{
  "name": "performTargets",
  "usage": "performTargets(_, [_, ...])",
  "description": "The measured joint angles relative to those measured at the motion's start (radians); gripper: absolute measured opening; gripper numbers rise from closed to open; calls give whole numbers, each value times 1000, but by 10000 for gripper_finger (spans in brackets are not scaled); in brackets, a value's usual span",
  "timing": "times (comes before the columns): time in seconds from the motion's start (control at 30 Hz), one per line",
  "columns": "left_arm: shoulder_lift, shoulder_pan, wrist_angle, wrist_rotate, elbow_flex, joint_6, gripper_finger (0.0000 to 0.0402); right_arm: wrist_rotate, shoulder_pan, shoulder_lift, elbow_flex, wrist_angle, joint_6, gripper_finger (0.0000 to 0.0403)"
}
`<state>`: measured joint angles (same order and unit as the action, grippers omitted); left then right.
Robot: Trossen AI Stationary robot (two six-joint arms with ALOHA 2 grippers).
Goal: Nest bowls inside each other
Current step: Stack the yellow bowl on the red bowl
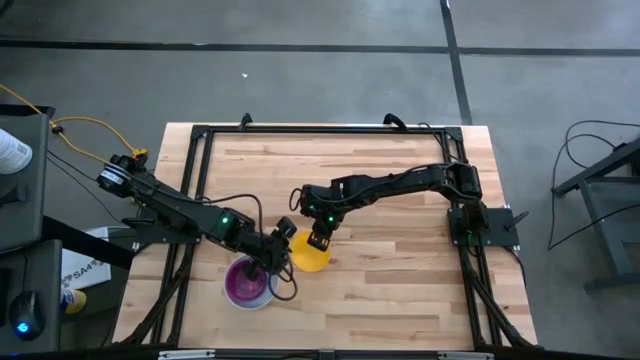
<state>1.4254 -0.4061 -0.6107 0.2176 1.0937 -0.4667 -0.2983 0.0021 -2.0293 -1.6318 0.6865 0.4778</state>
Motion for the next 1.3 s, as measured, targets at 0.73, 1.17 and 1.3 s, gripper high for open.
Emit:
performTargets(0.73, [29,8,-29,-73,39,-139,127,-4,-2,0,0,13,19,3])
performTargets(1.17, [82,36,-156,-157,174,-159,127,-12,-3,0,0,14,19,3])
performTargets(1.3, [126,40,-178,-156,184,-162,127,4,-8,0,0,46,22,3])
